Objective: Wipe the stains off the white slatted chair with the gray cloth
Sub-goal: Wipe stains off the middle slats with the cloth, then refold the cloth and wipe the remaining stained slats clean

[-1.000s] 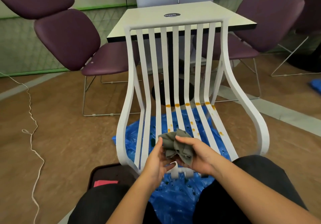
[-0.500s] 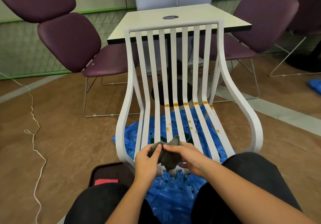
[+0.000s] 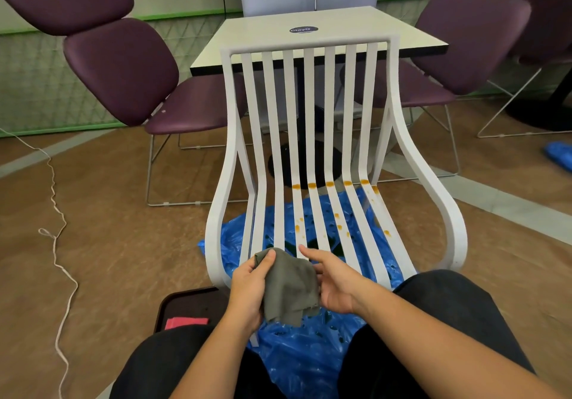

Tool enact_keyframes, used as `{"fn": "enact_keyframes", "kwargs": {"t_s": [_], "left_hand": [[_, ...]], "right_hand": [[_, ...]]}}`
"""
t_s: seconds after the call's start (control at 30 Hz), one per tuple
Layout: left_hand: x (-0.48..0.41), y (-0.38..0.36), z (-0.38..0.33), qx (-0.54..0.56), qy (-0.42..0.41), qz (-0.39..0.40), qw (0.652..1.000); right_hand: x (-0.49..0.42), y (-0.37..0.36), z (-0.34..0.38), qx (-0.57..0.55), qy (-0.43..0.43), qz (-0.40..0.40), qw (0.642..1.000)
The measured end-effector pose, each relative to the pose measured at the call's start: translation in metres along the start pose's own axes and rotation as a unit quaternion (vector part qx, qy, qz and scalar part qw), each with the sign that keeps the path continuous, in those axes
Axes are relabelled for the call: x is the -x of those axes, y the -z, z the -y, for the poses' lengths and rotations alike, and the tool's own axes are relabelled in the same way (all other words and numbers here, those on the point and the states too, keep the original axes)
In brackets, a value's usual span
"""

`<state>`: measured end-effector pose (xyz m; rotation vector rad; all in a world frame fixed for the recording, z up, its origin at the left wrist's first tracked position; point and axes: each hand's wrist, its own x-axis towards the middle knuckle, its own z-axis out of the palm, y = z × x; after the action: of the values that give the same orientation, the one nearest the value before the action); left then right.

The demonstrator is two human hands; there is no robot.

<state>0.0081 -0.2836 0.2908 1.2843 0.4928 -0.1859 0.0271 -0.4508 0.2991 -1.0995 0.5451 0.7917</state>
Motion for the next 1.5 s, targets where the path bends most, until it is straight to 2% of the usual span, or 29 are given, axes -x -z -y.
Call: {"fn": "enact_keyframes", "kwargs": {"t_s": [0.13, 0.23, 0.37, 0.6, 0.67, 0.73, 0.77, 0.8, 0.83, 0.87, 1.0, 1.13, 1.27, 1.37, 1.5], "left_hand": [[-0.006, 0.008, -0.006, 0.092, 0.116, 0.018, 0.989], [-0.009, 0.014, -0.006, 0.135, 0.155, 0.047, 0.978], [-0.009, 0.009, 0.000, 0.161, 0.112, 0.093, 0.976], [-0.006, -0.003, 0.009, 0.161, 0.058, 0.109, 0.979], [-0.007, -0.004, 0.012, 0.098, 0.025, 0.095, 0.990], [-0.016, 0.000, 0.019, -0.109, -0.043, 0.044, 0.992], [-0.022, 0.003, 0.025, -0.247, -0.086, 0.018, 0.965], [-0.029, 0.006, 0.030, -0.365, -0.122, 0.007, 0.923], [-0.035, 0.009, 0.035, -0.444, -0.144, 0.003, 0.885], [-0.041, 0.012, 0.040, -0.477, -0.152, 0.000, 0.866], [-0.065, 0.022, 0.042, -0.486, -0.139, -0.042, 0.862], [-0.084, 0.026, 0.041, -0.514, -0.118, -0.071, 0.847], [-0.101, 0.024, 0.042, -0.514, -0.079, -0.083, 0.850], [-0.113, 0.022, 0.045, -0.493, -0.062, -0.091, 0.863], [-0.125, 0.020, 0.052, -0.456, -0.043, -0.104, 0.883]], "right_hand": [[-0.002, -0.001, 0.003, 0.012, 0.017, -0.009, 1.000], [0.000, 0.002, 0.008, -0.047, 0.027, -0.011, 0.998], [0.003, 0.005, 0.011, -0.159, 0.020, 0.066, 0.985], [-0.009, -0.001, -0.012, -0.078, 0.020, 0.069, 0.994], [-0.009, 0.000, -0.013, -0.054, 0.033, 0.058, 0.996], [-0.011, 0.000, -0.013, 0.015, 0.061, 0.010, 0.998], [-0.013, 0.001, -0.014, 0.050, 0.073, -0.024, 0.996], [-0.016, 0.002, -0.015, 0.081, 0.083, -0.060, 0.991], [-0.018, 0.004, -0.016, 0.104, 0.089, -0.094, 0.986], [-0.020, 0.007, -0.016, 0.119, 0.092, -0.122, 0.981], [-0.023, 0.020, -0.012, 0.170, 0.117, -0.177, 0.962], [-0.025, 0.026, -0.006, 0.167, 0.138, -0.228, 0.949], [-0.022, 0.021, -0.002, 0.199, 0.117, -0.187, 0.955], [-0.039, 0.018, -0.007, 0.254, 0.102, -0.199, 0.941], [-0.059, 0.011, -0.018, 0.275, 0.096, -0.197, 0.936]]}}
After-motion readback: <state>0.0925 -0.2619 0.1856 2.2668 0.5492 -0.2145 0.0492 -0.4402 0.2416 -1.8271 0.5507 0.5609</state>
